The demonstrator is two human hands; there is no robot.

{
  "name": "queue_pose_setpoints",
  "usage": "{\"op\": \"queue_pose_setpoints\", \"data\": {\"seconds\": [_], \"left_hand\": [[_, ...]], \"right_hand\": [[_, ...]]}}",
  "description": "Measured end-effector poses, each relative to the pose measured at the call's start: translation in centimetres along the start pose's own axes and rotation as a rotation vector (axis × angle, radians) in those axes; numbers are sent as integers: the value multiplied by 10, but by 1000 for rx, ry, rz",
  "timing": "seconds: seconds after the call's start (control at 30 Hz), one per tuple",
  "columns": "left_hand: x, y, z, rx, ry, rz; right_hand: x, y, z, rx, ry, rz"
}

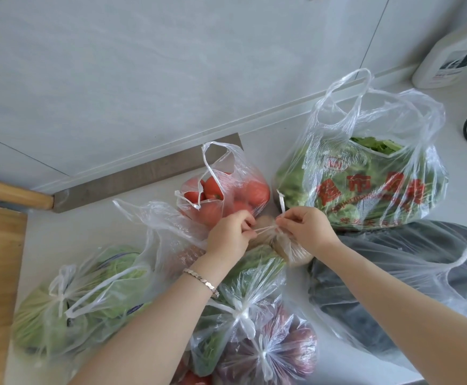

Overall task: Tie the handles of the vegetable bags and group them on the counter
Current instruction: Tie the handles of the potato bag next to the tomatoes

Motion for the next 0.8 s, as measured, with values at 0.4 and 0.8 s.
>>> {"op": "queue_pose_setpoints", "data": {"seconds": [0.4, 0.8], "left_hand": [[12, 10, -32, -92, 194, 122], [9, 26, -22, -296, -65, 80]], "right_hand": [[-7, -3, -6, 87, 18, -42], [-11, 4, -4, 92, 97, -155]]}}
Point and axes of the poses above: each hand's wrist, its own x-axis towards the middle knuckle, its own y-axis out of the palm, z = x × y, the point moved 3 cm from there along x, towards the middle knuckle, and after that the axes turned 2 degrees about -x, right-handed, at the moved point
